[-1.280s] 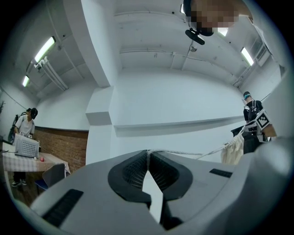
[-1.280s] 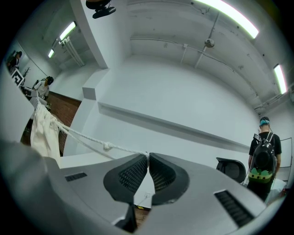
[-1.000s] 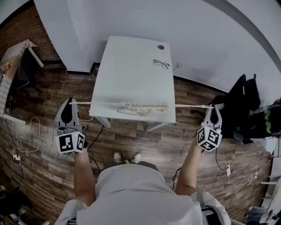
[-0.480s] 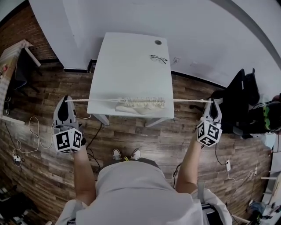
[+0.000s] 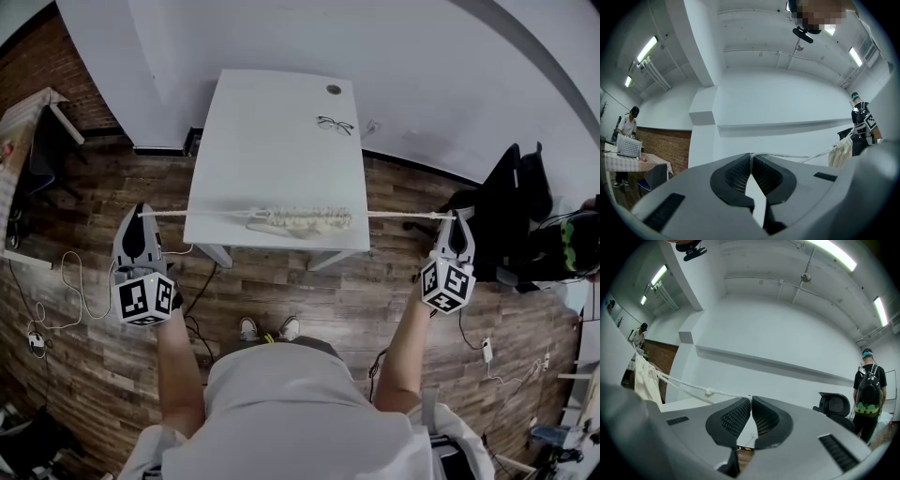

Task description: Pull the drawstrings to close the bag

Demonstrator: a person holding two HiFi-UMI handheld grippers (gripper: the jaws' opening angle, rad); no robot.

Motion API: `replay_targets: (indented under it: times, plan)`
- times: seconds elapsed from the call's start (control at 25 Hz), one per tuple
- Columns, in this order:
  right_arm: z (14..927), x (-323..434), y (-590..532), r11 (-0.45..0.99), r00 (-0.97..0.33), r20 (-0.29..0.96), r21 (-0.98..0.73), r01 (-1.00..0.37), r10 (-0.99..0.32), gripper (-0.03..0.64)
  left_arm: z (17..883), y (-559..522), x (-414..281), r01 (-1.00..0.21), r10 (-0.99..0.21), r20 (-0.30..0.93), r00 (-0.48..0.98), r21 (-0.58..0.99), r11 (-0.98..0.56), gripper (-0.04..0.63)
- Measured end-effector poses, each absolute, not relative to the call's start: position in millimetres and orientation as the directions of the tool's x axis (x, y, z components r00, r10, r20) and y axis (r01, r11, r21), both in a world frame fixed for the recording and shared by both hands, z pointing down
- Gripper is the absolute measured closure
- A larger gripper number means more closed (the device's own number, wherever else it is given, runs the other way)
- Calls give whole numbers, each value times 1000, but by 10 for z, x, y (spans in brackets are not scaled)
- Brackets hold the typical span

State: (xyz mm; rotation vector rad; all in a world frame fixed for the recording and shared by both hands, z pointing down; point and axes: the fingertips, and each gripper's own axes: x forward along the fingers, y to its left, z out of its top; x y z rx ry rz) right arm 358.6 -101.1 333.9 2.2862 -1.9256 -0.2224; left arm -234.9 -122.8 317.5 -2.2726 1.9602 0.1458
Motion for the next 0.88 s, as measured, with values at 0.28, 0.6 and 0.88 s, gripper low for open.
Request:
replay_targets:
  times: [0.28, 0.6, 0.88]
  plan:
    - [3349, 3617, -975, -172, 173, -11, 209, -963, -985, 575, 3117, -1239, -2339, -988, -974, -167, 156, -39, -152, 575]
    - [3345, 3619, -930, -171, 172, -15, 208, -963, -985, 575, 3114, -1202, -2376, -989, -976, -163, 145, -33, -141, 575]
    - [3334, 3600, -887, -168, 169, -16, 206, -964, -986, 575, 3102, -1159, -2444, -991, -976, -168, 137, -20, -135, 576]
